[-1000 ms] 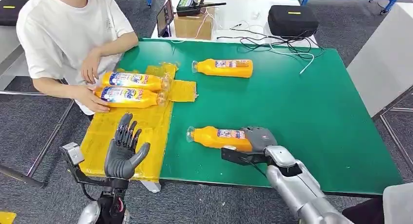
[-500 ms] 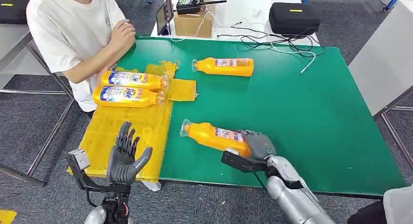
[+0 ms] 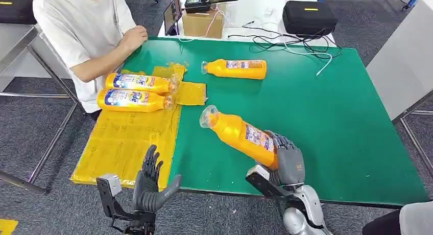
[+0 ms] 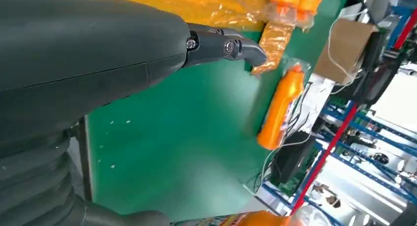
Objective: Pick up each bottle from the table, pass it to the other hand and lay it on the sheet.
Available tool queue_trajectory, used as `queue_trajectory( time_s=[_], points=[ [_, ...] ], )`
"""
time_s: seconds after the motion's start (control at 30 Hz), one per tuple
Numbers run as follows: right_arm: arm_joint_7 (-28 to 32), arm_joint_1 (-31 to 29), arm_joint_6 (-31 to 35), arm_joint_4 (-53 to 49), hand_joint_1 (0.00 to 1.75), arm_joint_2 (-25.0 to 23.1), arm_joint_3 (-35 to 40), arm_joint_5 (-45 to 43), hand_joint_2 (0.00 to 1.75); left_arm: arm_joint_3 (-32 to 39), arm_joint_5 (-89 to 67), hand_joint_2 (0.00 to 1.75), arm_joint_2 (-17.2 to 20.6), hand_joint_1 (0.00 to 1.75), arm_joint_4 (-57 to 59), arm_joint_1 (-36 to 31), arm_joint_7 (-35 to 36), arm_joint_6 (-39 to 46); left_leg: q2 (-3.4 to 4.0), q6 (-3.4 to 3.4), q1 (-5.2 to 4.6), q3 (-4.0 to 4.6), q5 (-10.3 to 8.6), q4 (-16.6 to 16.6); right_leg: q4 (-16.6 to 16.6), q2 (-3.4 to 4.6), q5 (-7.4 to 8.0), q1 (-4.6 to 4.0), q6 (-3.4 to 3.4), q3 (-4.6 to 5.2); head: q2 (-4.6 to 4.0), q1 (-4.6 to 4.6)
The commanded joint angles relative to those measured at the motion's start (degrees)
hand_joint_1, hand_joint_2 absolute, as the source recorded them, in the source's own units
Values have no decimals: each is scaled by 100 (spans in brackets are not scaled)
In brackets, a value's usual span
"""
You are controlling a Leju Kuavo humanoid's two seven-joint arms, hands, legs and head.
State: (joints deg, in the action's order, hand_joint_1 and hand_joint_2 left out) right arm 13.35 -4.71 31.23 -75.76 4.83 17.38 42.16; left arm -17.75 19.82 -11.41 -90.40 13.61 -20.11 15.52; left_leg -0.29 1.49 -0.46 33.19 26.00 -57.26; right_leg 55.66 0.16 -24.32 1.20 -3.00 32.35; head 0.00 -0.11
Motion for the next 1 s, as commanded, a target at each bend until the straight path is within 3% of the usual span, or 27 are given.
queue_trajectory(
  time_s=[0.03,0.17,0.3,0.43,0.57,0.77,1.0],
  points=[
    [450,352,-58,-412,175,-461,-167,-387,175,-694,-393,175,356,0,255,-298,-894,852,-1,-9,3,-6,0,4,-2,-3,-2,-4,10,-6,0,0],
    [1015,467,-359,-200,175,-588,209,-1047,175,-1353,-328,175,320,0,674,-808,-1443,1574,-18,-13,9,-14,2,4,-2,-22,-9,-10,15,-16,2,0],
    [1141,472,-624,-6,175,-561,685,-1133,175,-1589,64,175,225,0,888,-1178,-1544,1652,-23,-8,8,-7,-2,4,-4,-25,-4,-7,10,-11,0,0],
    [1412,-122,-871,628,175,-729,1488,-1253,175,-1512,599,175,153,0,897,-1531,-1346,1500,0,-12,14,-7,-1,0,-3,-9,2,-13,15,-8,2,2],
    [1524,-344,-937,692,175,-846,1892,-1573,175,-1421,1211,175,174,0,755,-1574,-944,1180,19,-15,16,-3,2,-5,3,8,5,-15,19,-1,0,-2],
    [1489,-576,-938,974,175,-743,2047,-1780,175,-1570,2085,175,296,0,710,-1411,-15,260,6,-7,6,-11,-5,6,-3,-5,2,-5,9,-9,0,0],
    [1506,-580,-990,1054,175,-749,2108,-1824,175,-1573,2020,175,331,0,565,-1365,-85,116,8,-13,11,-11,-3,5,-4,-3,2,-11,15,-10,0,-2]
  ],
)
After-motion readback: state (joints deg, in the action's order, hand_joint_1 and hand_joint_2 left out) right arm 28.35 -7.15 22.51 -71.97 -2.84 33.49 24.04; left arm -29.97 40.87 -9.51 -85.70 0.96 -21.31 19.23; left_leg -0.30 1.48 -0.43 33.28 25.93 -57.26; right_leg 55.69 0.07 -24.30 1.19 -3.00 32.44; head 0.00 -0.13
